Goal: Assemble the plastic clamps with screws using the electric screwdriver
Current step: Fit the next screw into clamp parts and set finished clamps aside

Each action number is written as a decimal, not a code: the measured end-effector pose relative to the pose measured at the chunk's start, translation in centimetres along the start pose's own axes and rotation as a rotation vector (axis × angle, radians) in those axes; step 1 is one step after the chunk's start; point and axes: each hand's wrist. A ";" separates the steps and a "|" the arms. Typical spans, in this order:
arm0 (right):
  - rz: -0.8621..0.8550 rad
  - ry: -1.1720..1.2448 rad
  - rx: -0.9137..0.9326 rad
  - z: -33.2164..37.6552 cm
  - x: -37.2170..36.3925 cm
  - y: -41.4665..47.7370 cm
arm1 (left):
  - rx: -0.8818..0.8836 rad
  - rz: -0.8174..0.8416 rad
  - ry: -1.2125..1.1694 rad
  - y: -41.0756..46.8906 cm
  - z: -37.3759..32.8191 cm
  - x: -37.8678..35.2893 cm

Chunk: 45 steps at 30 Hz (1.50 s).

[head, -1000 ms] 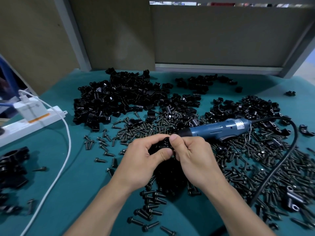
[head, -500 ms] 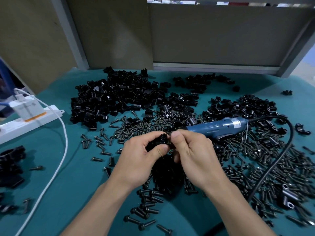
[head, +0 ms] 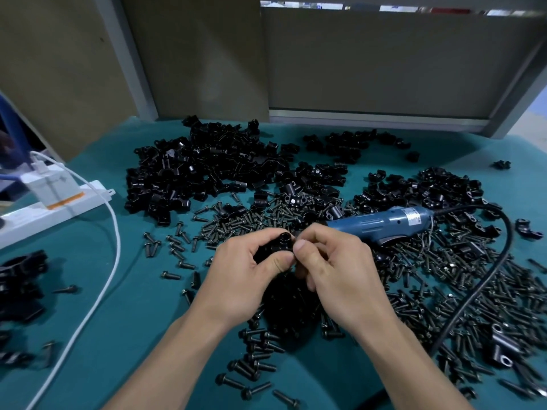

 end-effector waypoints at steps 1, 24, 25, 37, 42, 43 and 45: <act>-0.008 -0.024 -0.010 0.0 -0.2 0.1 | 0.015 0.005 0.008 -0.1 0.1 0.0; -0.052 -0.059 -0.111 0.1 -1.3 -0.2 | 0.013 0.011 0.071 -0.1 0.4 -0.1; -0.040 -0.035 -0.100 0.1 -1.1 -0.2 | -0.004 0.013 0.060 0.0 0.4 -0.1; -0.168 -0.075 -0.265 -0.9 2.1 1.1 | 0.033 -0.141 0.042 0.4 1.0 0.0; -0.399 0.085 -0.620 -3.2 5.9 1.4 | 0.121 -0.302 -0.003 0.7 1.0 1.3; -0.382 0.123 -0.666 -3.6 6.1 1.6 | 0.136 -0.313 0.000 0.8 1.3 1.3; -0.377 0.158 -0.731 -3.4 6.6 2.0 | 0.170 -0.311 0.034 1.0 1.6 1.2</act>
Point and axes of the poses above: each hand's wrist, its own y-axis towards the middle knuckle, its own x-axis out of the back of the hand, z = x × y, and after that the axes turned 2 degrees about x, right-handed
